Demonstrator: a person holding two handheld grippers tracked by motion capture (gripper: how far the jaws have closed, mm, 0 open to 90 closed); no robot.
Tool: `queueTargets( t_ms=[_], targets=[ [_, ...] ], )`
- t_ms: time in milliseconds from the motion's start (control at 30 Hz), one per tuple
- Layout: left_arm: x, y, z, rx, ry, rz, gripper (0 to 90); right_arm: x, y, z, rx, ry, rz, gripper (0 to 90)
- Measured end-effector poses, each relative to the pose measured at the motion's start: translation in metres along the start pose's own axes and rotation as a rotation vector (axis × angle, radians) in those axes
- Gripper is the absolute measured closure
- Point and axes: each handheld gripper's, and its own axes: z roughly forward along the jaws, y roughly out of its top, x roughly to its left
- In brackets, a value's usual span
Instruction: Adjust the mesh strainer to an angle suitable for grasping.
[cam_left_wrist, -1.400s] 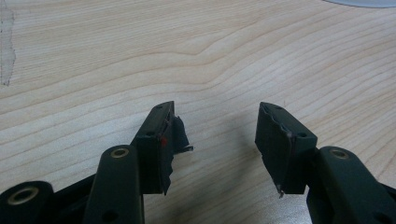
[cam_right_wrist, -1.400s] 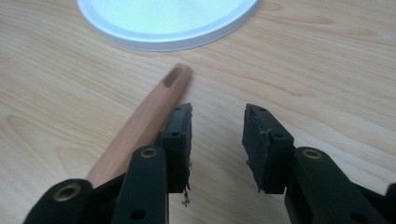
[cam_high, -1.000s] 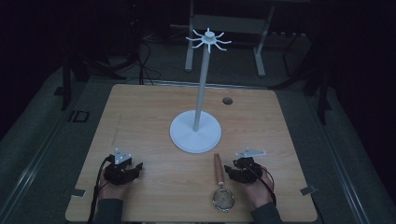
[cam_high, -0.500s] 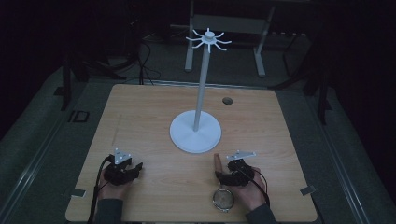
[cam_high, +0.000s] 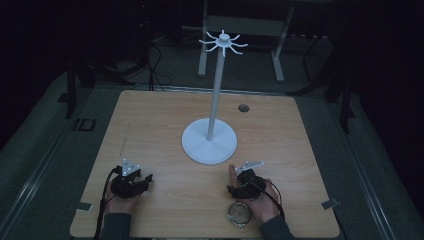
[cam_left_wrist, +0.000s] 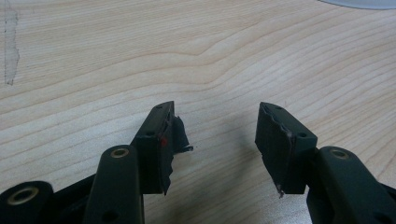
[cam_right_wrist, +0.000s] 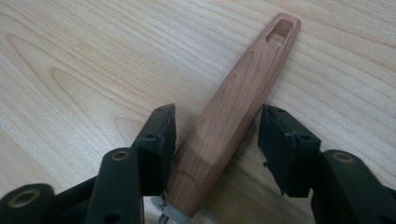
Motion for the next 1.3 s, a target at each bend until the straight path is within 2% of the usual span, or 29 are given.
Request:
queueTargets(
  t_ms=[367, 600, 700, 900, 1300],
  targets=[
    [0.000, 0.000, 0.001, 0.000, 0.000, 0.001, 48.0, -0.004, 0.004, -0.003, 0.062, -0.008, -0.052, 65.2],
    [0.000, 0.000, 0.001, 0.001, 0.000, 0.003, 48.0, -0.004, 0.009, -0.003, 0.114, -0.010, -0.093, 65.6],
    [0.000, 0.000, 0.001, 0.000, 0.000, 0.001, 48.0, -0.002, 0.014, -0.002, 0.156, -0.018, -0.112, 65.4],
    [0.000, 0.000, 0.001, 0.000, 0.000, 0.000, 48.0, 0.002, 0.019, 0.000, 0.198, -0.043, -0.140, 65.3],
    [0.000, 0.000, 0.001, -0.001, -0.001, -0.002, 48.0, 0.002, 0.021, -0.001, 0.217, -0.020, -0.158, 67.8]
  ],
)
